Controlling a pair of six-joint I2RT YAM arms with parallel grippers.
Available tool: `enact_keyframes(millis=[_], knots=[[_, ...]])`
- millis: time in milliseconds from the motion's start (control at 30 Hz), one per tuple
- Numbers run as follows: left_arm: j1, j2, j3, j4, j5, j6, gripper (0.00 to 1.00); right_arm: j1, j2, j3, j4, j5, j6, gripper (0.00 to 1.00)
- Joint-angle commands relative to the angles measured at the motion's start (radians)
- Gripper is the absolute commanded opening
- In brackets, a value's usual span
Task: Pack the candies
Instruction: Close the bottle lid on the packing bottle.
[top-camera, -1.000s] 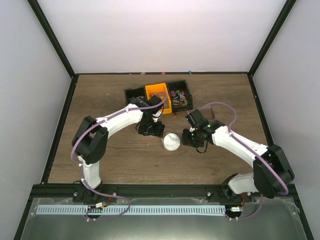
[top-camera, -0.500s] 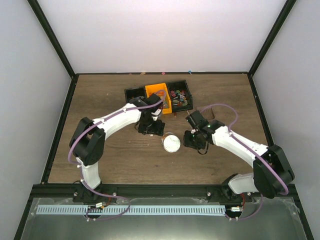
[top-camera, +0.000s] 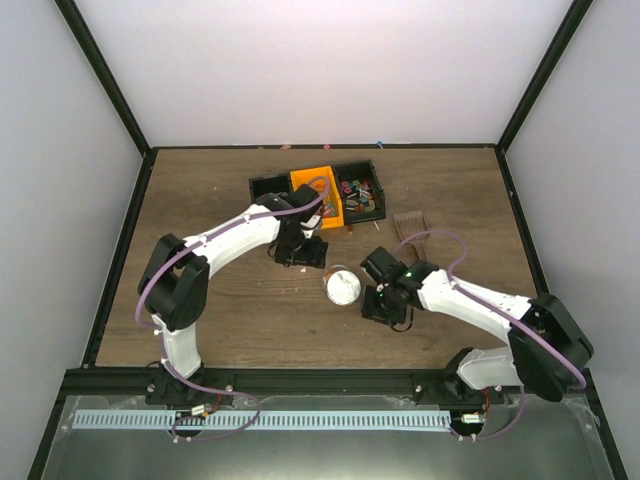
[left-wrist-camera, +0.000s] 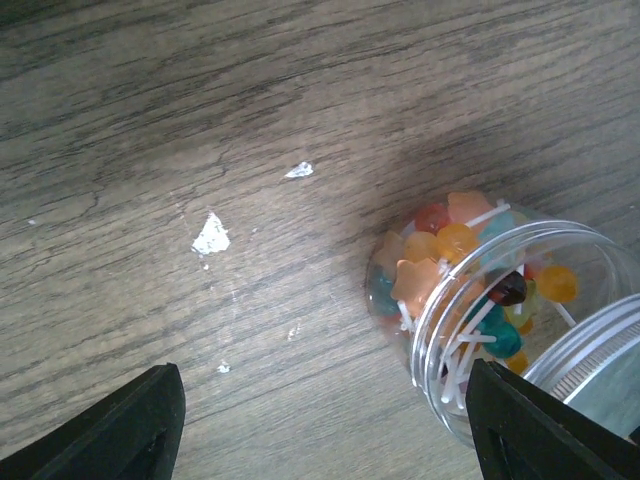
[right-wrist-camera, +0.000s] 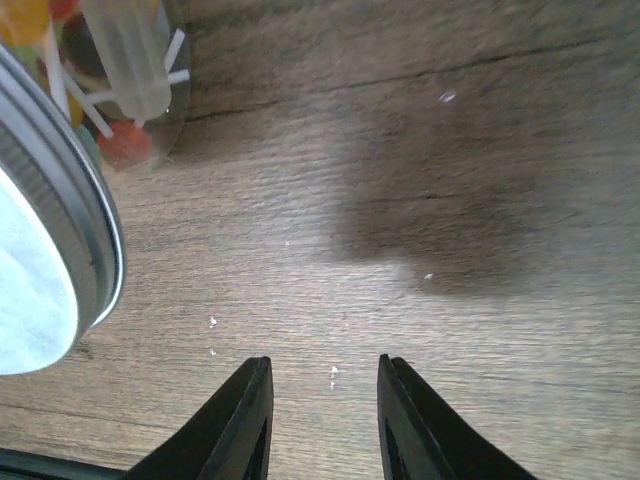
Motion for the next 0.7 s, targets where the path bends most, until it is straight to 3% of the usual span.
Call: enact_keyframes(millis=[0, 300, 667], knots=[[0.017, -0.021, 0.017, 0.006, -0.021, 0.001, 0.79, 0.044, 0.045, 0.033, 0.039, -0.002, 0.111, 0.3], [0.047, -0.032, -0.036, 0.013, -0.028, 0.013, 0.79, 0.063, 0.164, 0.139, 0.077, -0.01, 0.102, 0.31], [0.064, -0.04, -0.063, 0.022, -0.003, 0.027, 0.79, 0.062, 0.184, 0.182, 0.093, 0.001, 0.118, 0.31]])
